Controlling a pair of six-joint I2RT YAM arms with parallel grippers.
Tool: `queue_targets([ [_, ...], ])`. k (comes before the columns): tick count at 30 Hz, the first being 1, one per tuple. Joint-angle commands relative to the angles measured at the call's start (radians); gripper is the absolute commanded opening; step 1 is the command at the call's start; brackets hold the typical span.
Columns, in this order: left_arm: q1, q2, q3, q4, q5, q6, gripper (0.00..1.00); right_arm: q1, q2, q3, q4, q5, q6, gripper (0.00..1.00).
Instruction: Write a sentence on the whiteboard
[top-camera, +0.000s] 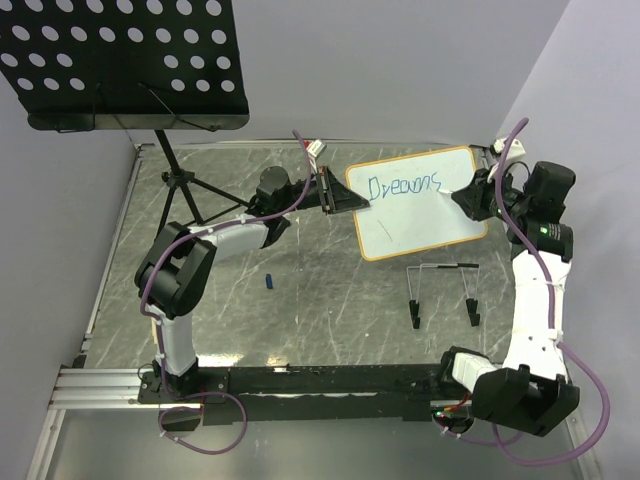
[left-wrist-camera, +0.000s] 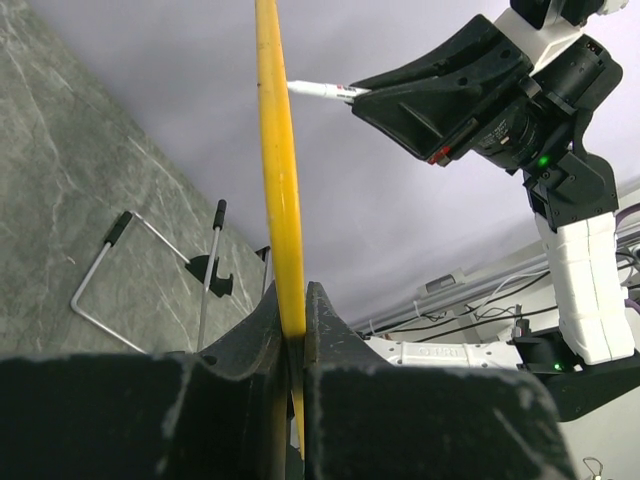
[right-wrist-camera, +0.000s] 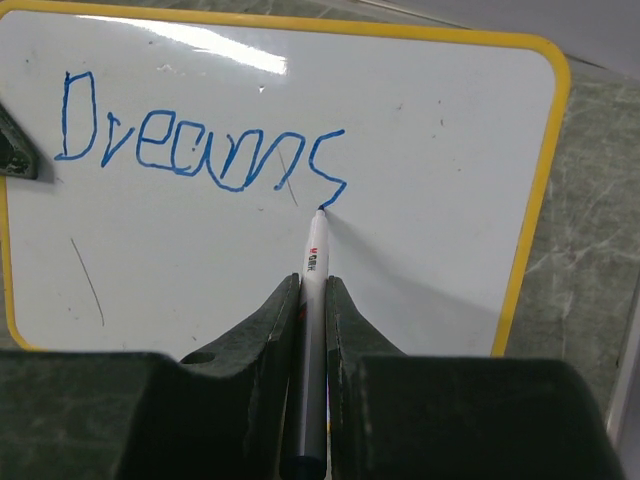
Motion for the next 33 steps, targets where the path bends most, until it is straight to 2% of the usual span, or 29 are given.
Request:
queue_targets([
  [1,-0.003,-0.030,0.070,0.184,-0.002,-0.013,0.01,-0.001,-0.025,-0.020,-0.023,-0.054,-0.007,0.00],
  [14,-0.001,-0.033,0.056,0.174,-0.006,-0.005,0.01,0.001,-0.066,0.129,0.060,-0.176,0.115,0.00],
  [21,-0.003,-0.048,0.047,0.173,-0.007,-0.004,0.01,0.019,-0.129,0.012,0.040,-0.310,0.077,0.00],
  [33,-0.003,-0.079,0.009,0.199,-0.013,-0.014,0.01,0.074,-0.157,-0.019,-0.006,-0.319,0.019,0.00],
])
